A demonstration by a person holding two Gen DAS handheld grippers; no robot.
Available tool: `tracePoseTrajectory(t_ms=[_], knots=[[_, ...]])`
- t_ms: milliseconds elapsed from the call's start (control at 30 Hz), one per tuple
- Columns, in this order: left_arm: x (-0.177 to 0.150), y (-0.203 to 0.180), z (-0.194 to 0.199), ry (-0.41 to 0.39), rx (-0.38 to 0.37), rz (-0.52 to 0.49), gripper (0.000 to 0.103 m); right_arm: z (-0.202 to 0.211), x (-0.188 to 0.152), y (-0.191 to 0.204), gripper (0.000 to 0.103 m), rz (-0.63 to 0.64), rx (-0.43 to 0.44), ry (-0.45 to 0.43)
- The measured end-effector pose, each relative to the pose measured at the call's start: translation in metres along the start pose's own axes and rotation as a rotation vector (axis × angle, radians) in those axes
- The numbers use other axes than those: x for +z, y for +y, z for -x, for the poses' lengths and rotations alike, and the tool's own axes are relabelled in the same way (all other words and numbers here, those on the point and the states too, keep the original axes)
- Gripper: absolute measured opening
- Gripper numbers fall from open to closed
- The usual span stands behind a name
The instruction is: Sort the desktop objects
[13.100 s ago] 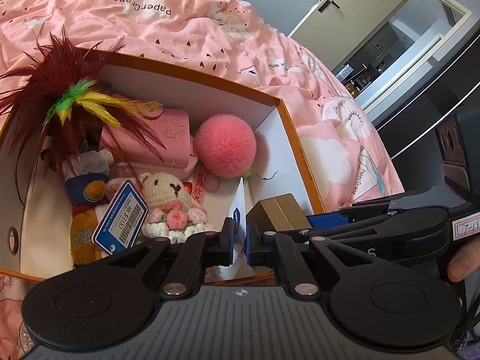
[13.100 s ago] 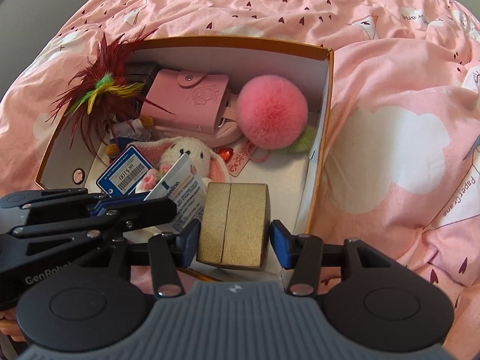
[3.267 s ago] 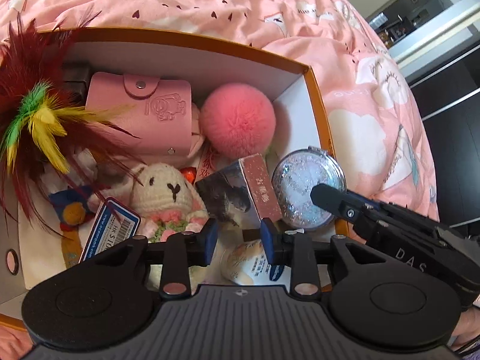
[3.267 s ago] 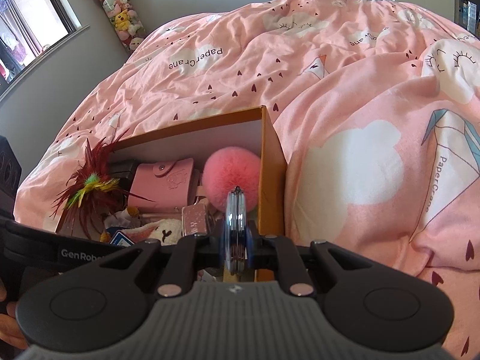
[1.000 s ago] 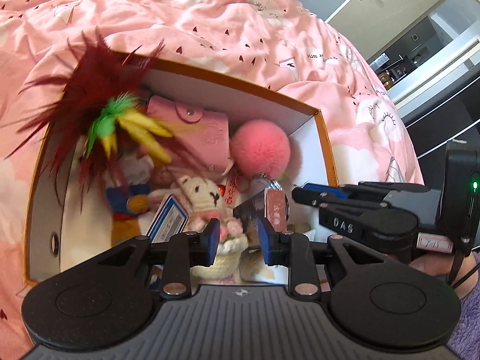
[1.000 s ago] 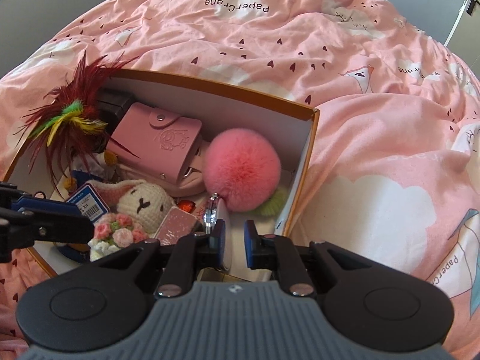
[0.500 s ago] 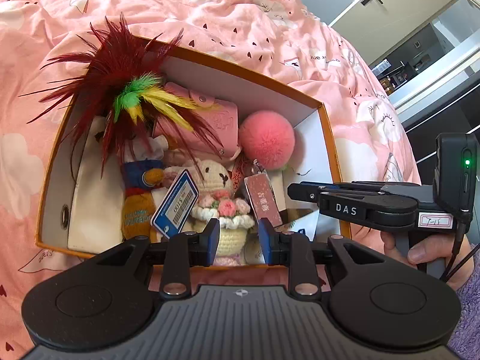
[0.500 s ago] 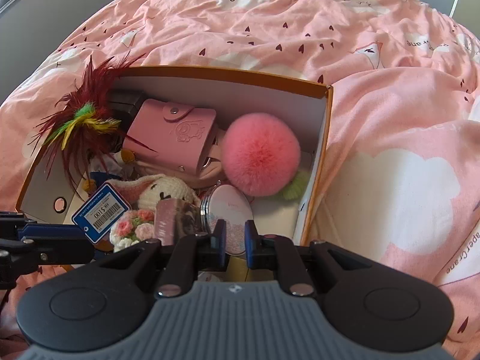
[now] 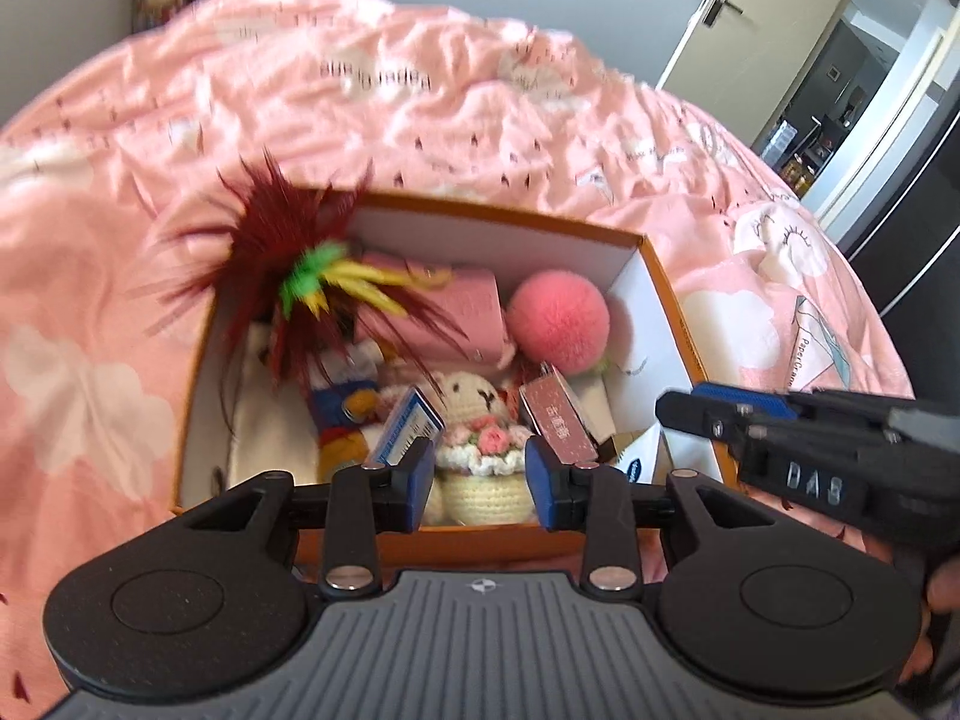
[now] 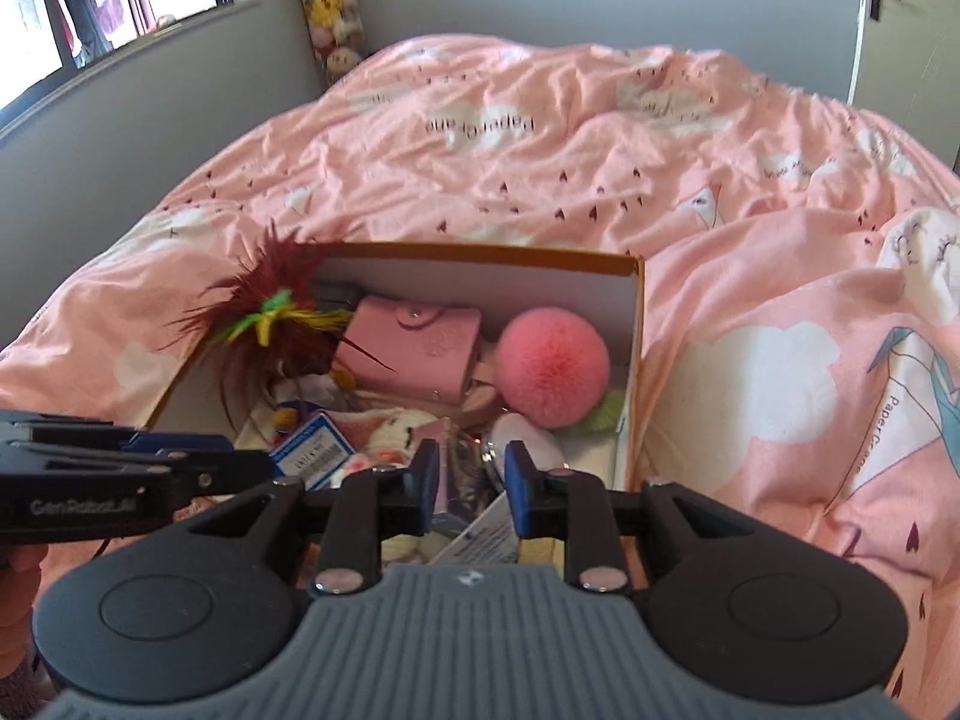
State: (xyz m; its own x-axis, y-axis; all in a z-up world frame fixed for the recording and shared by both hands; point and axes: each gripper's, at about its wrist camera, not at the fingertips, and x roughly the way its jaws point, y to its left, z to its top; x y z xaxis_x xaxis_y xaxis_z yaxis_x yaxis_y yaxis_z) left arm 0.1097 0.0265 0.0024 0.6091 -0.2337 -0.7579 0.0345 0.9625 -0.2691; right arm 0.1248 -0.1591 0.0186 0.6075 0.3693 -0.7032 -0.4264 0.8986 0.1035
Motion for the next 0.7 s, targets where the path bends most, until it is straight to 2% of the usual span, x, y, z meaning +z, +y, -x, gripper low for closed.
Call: tracePoseTrajectory(t_ms=[67,100,200,367,433,700], knots=[[-0.004,-0.003,0.008,-0.048,0.029,-0.019,0.043,0.008,-0.009,0.011,0.027,-0.009,-0.007,-0.041],[-0.007,-0.005,0.012,-0.069,0.043,-0.027,0.049,0.012,-0.014,0.016,0.028,-0.019,-0.011,-0.063],[-0.013,-0.007,0.019,-0.124,0.077,-0.045,0.050,0.022,-0.027,0.026,0.033,-0.034,-0.036,-0.125],[-0.026,-0.009,0.025,-0.195,0.138,-0.066,0.061,0.028,-0.043,0.035,0.040,-0.031,-0.075,-0.192],[-0.032,-0.008,0.025,-0.207,0.153,-0.072,0.065,0.029,-0.049,0.034,0.045,-0.041,-0.076,-0.207],[-0.046,-0.004,0.011,-0.226,0.202,-0.064,0.068,0.017,-0.064,0.023,0.050,-0.110,-0.081,-0.205]])
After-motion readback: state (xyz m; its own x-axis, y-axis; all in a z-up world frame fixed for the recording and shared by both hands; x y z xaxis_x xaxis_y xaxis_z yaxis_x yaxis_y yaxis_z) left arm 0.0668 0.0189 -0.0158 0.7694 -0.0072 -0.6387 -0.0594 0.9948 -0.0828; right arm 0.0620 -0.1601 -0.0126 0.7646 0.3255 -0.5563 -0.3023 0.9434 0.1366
